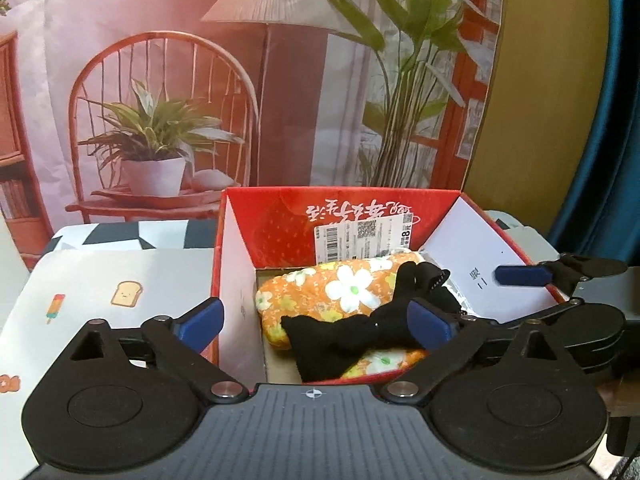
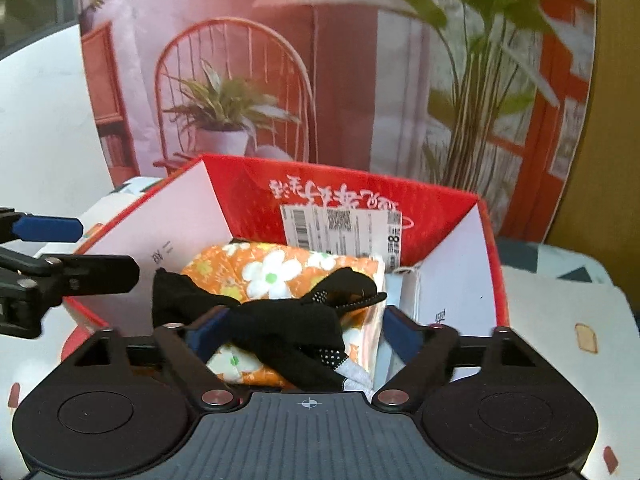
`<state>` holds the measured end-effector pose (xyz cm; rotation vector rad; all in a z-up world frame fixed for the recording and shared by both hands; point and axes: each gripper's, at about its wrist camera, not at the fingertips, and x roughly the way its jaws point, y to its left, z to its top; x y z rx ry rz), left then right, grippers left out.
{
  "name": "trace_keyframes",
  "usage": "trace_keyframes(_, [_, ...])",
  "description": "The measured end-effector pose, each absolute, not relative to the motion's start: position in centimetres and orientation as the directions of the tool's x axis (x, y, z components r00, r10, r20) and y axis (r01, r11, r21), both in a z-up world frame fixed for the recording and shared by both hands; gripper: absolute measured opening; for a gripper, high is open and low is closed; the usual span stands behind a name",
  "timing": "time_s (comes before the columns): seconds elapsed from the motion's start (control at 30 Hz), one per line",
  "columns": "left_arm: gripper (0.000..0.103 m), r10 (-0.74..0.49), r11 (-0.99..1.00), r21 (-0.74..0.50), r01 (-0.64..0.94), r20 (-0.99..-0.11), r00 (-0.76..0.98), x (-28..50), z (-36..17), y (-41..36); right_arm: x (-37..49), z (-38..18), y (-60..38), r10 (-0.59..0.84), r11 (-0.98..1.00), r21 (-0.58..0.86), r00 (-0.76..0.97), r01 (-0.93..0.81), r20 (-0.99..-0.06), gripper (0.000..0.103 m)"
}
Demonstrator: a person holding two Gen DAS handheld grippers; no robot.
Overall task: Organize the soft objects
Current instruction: 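Move both tools down to the green mesh pouch beside the box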
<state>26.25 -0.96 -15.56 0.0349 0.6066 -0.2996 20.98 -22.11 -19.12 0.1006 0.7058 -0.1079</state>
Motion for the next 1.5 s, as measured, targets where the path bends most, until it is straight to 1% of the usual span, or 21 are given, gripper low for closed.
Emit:
trace_keyframes(0.03, [0.101, -0.259, 0.958, -0.045, 0.284, -0.565, 0.784, 26.0, -15.5, -1.0, 20.8, -19.0, -22.0, -0.07, 0.989, 0.052, 0.763, 0.136, -0.643, 0.101])
trace_keyframes(0.07, [0.102, -0.251, 0.959, -0.034, 0.282, -0.561, 0.788, 25.6, -15.4, -1.0, 20.4, -18.8, -21.9, -0.081, 0.989, 0.046, 0.771, 0.142, -0.632, 0.102])
trace_keyframes(0.2, [0.103, -0.227, 0.962, 0.004, 0.273, -0.545, 0.807, 24.4, -15.1, -0.9, 19.3, -18.6, -21.5, -0.095, 0.988, 0.041, 0.785, 0.151, -0.612, 0.102])
trace_keyframes(0.47, [0.103, -0.215, 0.966, 0.009, 0.259, -0.531, 0.82, 21.9, -14.8, -0.4, 16.9, -18.6, -21.2, -0.122, 0.985, 0.031, 0.803, 0.172, -0.583, 0.102])
trace_keyframes(0.8, [0.103, -0.205, 0.97, -0.003, 0.243, -0.546, 0.812, 18.5, -16.4, 0.1, 12.7, -19.3, -21.4, -0.138, 0.973, 0.083, 0.835, 0.214, -0.533, 0.103])
trace_keyframes(0.87, [0.103, -0.203, 0.97, -0.001, 0.243, -0.553, 0.808, 17.9, -16.9, 0.1, 11.9, -19.4, -21.0, -0.145, 0.976, 0.068, 0.845, 0.208, -0.515, 0.103])
trace_keyframes(1.17, [0.103, -0.206, 0.971, -0.02, 0.238, -0.576, 0.791, 15.5, -19.1, 0.3, 9.0, -20.9, -19.9, -0.115, 0.969, 0.127, 0.841, 0.212, -0.528, 0.103])
trace_keyframes(1.5, [0.103, -0.205, 0.974, -0.049, 0.222, -0.607, 0.768, 13.8, -21.7, 0.8, 6.0, -23.7, -18.3, -0.121, 0.968, 0.118, 0.821, 0.223, -0.558, 0.103])
